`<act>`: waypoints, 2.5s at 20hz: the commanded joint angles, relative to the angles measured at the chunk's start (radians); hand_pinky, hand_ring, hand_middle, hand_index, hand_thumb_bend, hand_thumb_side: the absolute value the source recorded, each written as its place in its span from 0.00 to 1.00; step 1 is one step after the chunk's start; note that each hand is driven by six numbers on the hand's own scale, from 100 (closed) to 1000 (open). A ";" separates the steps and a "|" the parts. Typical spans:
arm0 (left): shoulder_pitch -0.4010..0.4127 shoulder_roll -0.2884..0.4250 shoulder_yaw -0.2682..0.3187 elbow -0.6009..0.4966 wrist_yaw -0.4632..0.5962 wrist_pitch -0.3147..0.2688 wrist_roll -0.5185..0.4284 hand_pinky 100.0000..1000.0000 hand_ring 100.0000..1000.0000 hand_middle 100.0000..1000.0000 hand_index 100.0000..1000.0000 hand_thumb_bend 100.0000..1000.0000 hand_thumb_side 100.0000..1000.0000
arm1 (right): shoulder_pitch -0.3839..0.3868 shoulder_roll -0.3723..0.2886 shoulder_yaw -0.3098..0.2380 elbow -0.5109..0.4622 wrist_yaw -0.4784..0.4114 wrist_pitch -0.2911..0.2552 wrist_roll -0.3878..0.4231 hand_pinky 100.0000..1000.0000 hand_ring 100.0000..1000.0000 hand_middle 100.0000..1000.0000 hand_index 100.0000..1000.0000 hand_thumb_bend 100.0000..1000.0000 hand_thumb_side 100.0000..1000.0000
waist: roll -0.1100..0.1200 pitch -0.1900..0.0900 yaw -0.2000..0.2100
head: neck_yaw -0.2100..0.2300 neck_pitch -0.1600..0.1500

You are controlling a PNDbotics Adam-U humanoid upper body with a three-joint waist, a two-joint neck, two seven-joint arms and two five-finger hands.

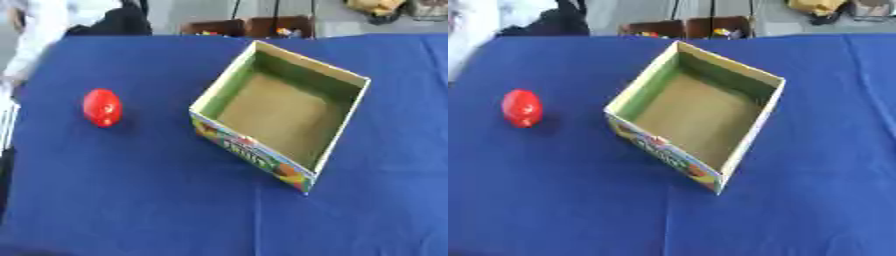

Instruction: Pick up objects on the table and place them in the box.

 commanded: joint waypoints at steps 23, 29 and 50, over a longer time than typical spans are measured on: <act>0.039 0.247 0.009 -0.014 -0.190 0.274 -0.180 0.80 0.91 0.87 0.96 0.31 1.00 | -0.002 -0.031 -0.010 -0.012 -0.006 0.006 0.000 0.67 0.77 0.77 0.83 0.00 1.00 | 0.005 -0.021 0.002 | 0.032 0.003; 0.025 0.425 -0.021 -0.014 -0.308 0.416 -0.466 0.80 0.91 0.87 0.93 0.43 1.00 | -0.002 -0.034 -0.005 -0.012 -0.010 0.008 0.006 0.67 0.77 0.77 0.83 0.00 1.00 | 0.010 -0.029 -0.003 | 0.037 0.012; -0.186 0.497 -0.220 0.409 -0.395 0.495 -1.279 0.79 0.94 0.96 1.00 0.67 0.87 | -0.011 -0.034 0.017 -0.012 -0.021 0.014 0.037 0.68 0.77 0.76 0.83 0.00 1.00 | 0.022 -0.029 -0.041 | 0.064 -0.021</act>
